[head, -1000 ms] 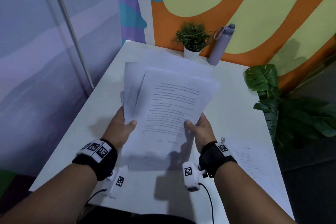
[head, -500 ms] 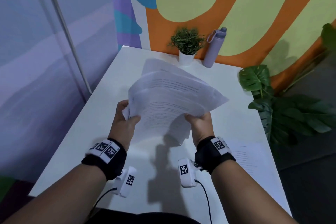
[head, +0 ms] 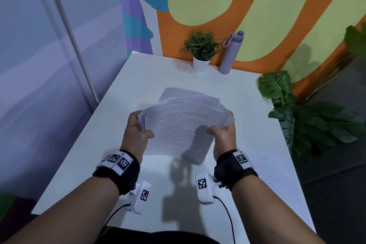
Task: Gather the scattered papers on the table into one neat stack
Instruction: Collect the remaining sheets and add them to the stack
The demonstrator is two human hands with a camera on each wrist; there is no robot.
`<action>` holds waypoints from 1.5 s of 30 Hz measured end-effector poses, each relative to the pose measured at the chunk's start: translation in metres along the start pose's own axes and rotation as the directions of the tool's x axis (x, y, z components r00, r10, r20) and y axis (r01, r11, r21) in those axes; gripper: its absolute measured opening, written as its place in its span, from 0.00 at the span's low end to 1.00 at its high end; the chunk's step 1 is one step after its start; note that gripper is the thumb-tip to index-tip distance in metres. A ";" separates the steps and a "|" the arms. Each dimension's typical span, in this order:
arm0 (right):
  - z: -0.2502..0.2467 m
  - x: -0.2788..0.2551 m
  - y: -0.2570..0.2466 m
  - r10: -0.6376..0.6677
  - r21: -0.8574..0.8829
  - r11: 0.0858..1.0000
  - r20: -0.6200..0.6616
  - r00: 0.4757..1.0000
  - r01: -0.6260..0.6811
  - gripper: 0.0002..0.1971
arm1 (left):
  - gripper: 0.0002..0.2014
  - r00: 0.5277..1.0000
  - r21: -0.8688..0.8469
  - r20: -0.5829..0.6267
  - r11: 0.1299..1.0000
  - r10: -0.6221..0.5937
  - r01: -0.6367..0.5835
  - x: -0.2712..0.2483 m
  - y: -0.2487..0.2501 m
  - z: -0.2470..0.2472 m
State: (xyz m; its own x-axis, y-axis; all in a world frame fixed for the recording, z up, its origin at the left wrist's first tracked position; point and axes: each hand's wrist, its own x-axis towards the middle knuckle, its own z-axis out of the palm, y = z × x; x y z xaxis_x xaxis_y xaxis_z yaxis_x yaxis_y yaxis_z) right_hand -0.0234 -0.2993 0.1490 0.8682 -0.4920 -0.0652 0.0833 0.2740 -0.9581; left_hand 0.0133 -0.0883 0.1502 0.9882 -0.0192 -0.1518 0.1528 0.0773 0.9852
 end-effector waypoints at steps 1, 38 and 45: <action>-0.001 0.000 -0.001 0.008 0.020 1.000 0.000 1.000 -0.008 0.31 | 0.29 1.000 -0.022 -0.004 1.000 -0.001 0.001 -0.001 0.002 0.001; -0.002 -0.008 0.005 0.069 -0.133 0.989 0.039 0.997 -0.063 0.30 | 0.33 1.000 0.061 -0.020 0.998 0.014 -0.013 0.014 -0.024 -0.012; 0.005 -0.001 0.012 0.179 -0.080 0.980 -0.016 0.984 -0.180 0.22 | 0.26 0.997 0.048 -0.033 0.996 -0.076 0.078 0.015 -0.026 0.006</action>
State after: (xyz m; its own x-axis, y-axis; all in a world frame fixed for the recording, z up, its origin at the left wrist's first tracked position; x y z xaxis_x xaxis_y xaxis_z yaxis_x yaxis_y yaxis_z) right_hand -0.0211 -0.2911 0.1391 0.8612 -0.4480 -0.2400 -0.1137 0.2905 -0.9501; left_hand 0.0237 -0.0967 0.1227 0.9734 0.0084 -0.2291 0.2288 0.0278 0.9731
